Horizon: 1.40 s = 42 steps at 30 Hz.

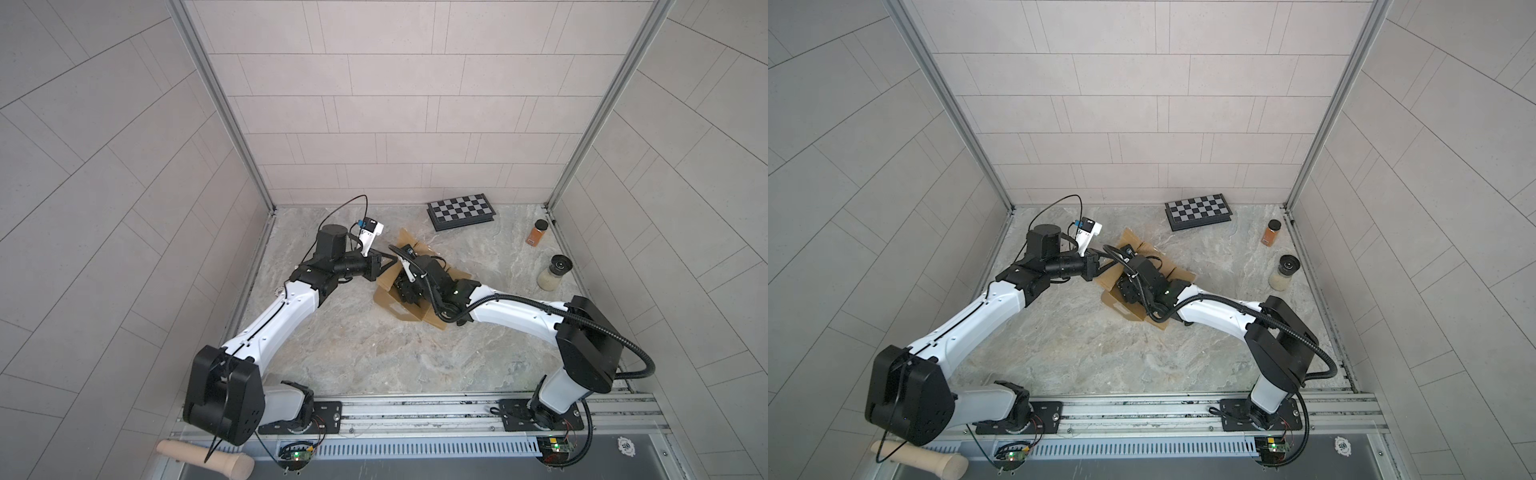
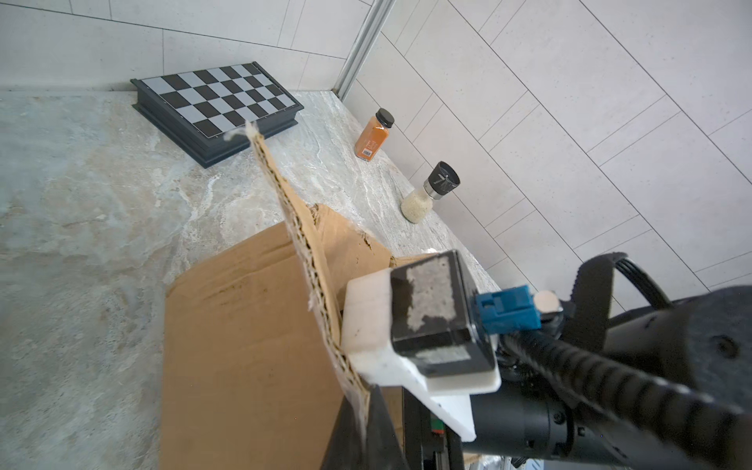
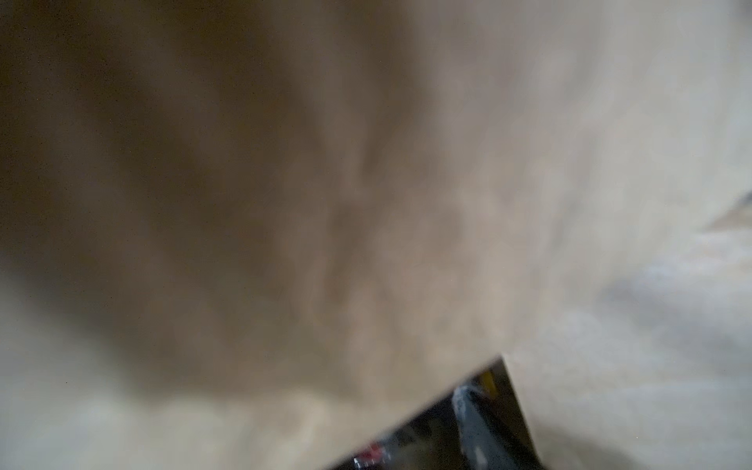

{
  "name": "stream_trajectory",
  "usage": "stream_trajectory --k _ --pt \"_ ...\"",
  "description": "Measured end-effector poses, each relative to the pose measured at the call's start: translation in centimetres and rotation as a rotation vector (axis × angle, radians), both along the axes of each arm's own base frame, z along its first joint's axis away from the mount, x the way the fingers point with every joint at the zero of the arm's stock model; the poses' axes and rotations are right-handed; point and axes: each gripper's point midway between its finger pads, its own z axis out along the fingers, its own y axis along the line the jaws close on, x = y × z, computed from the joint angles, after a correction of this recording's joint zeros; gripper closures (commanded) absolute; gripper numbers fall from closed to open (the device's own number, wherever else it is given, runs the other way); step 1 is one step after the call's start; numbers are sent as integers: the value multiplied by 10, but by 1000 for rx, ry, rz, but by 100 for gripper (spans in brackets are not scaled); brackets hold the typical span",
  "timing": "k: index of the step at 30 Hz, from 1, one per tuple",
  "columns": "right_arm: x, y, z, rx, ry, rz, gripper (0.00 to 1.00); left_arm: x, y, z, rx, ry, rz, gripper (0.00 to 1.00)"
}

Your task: Unpack the express box

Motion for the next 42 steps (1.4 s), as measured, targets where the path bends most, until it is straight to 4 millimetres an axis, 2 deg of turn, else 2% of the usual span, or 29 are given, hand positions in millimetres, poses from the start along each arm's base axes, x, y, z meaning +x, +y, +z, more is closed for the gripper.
stream_trajectory --k 3,11,19,30,42 --pt "7 7 -2 39 -5 -20 43 5 3 -1 9 -4 27 100" --pt "23 17 -10 93 1 -98 51 16 12 -7 56 -19 94 100" --pt "23 7 -17 160 18 -161 44 13 9 -5 73 -17 88 100" --pt "14 -7 -25 184 82 -226 43 20 13 -9 25 57 189 100" --pt "10 -9 -26 335 193 -352 38 6 27 -12 -84 66 337 100"
